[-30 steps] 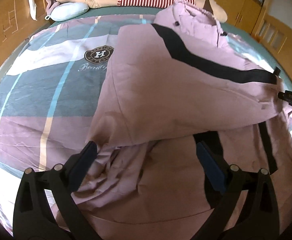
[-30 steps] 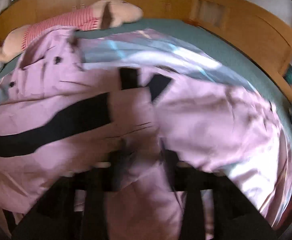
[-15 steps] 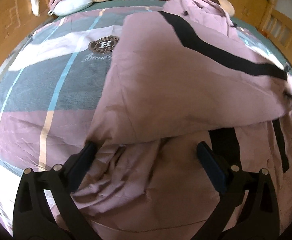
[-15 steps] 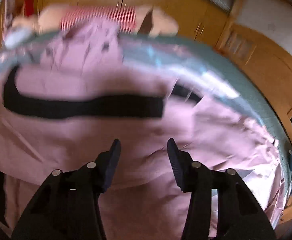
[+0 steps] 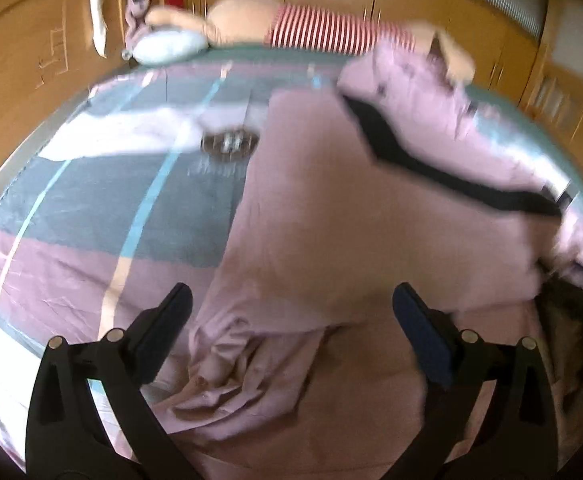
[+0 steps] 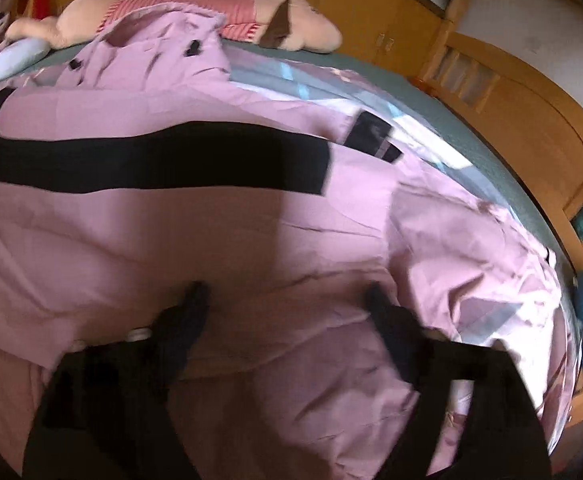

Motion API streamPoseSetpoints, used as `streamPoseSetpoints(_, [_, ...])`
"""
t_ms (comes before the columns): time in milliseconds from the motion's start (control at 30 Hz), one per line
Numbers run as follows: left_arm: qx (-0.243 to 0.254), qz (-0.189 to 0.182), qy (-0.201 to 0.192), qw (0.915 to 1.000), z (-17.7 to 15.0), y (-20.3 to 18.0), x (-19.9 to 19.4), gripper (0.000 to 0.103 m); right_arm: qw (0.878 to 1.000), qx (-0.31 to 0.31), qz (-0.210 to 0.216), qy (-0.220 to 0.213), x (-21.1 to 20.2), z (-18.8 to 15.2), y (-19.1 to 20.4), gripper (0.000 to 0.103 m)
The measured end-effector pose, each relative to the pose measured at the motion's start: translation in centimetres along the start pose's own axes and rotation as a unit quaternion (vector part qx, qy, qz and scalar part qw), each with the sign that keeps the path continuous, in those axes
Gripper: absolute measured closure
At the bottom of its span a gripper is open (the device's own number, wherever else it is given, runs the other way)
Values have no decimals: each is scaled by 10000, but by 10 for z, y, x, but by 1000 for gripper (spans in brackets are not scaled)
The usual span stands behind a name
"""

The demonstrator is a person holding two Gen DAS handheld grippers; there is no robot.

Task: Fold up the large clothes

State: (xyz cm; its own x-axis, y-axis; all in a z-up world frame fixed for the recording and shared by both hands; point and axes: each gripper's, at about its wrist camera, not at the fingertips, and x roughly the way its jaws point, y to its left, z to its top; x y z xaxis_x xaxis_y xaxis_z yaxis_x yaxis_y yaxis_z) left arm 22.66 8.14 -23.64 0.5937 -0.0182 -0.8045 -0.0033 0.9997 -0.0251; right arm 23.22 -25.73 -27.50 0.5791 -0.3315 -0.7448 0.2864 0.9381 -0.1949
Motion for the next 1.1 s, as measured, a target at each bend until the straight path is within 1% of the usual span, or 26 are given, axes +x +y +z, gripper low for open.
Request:
streamPoseSetpoints(33, [35,81,354,9993,-2,0,13,2,9996,209,184,83,2,-1,-7,1])
streamPoseSetpoints(67, [4,78,602,9982,-4,3,24,2,9985,378,368,128,2,-2,-13,1])
streamPoseSetpoints(100, [-45,62,659,9978,-5,5,28,2,9969,570,537,103,-1,-3,-20,1])
streamPoseSetpoints(133, [-102,49,662,9977,-5,7,30,2,9952,745,633,-76,-9,-4,-25,1])
streamPoseSetpoints(167, [-149,59,672,9976,-4,8,30,2,9942,816,641,-284,-19,-6,-27,1])
streamPoseSetpoints(233, [-157,76,683,9975,-3,8,30,2,9917,788,588,-823,-39,-7,-25,1])
streamPoseSetpoints(267, [-168,96,659,9976,-2,8,29,2,9898,659,586,-1116,-49,-6,-20,1])
streamPoseSetpoints(333, [-314,214,389,9985,-2,13,19,2,9875,186,549,-1463,-62,-4,2,1])
streamPoseSetpoints(400, [-348,202,-11,9992,1,14,5,2,9881,-340,576,-1384,-60,-4,24,1])
streamPoseSetpoints(433, [-294,226,-169,9992,2,12,0,2,9884,-710,614,-1198,-52,-5,41,1])
streamPoseSetpoints(500, [-145,240,-322,9991,3,6,-1,2,9880,-1167,642,-784,-35,-5,61,1])
streamPoseSetpoints(533, [-90,205,-378,9990,4,4,-2,2,9880,-1270,613,-633,-29,-3,66,1])
streamPoseSetpoints(600, [-125,255,-573,9980,3,2,-8,2,9886,-1225,740,-474,-22,3,67,1])
streamPoseSetpoints(667, [-263,278,-879,9954,2,2,-21,2,9891,-1067,934,-405,-21,5,61,1])
streamPoseSetpoints(733, [-352,50,-1239,9917,1,2,-35,2,9890,-943,1084,-337,-17,8,58,1])
streamPoseSetpoints(767, [-330,-41,-1294,9910,2,1,-37,2,9891,-927,1097,-332,-16,8,57,1])
streamPoseSetpoints(800, [-228,-101,-1174,9928,3,-4,-32,2,9892,-925,1084,-342,-16,6,58,1])
streamPoseSetpoints(867, [27,-14,-520,9986,2,-12,-8,2,9894,-944,1033,-375,-16,4,61,1])
streamPoseSetpoints(900, [180,115,140,9997,0,-15,16,2,9895,-944,1026,-380,-17,5,62,1])
streamPoseSetpoints(933, [285,194,604,9976,-4,-16,34,2,9894,-938,1039,-379,-16,9,64,1])
streamPoseSetpoints(1033, [215,152,560,9981,-1,-13,33,2,9898,-893,1046,-384,-23,-5,57,1])
streamPoseSetpoints(1100, [243,185,535,9981,-1,-15,33,2,9898,-885,1042,-392,-24,-5,57,1])
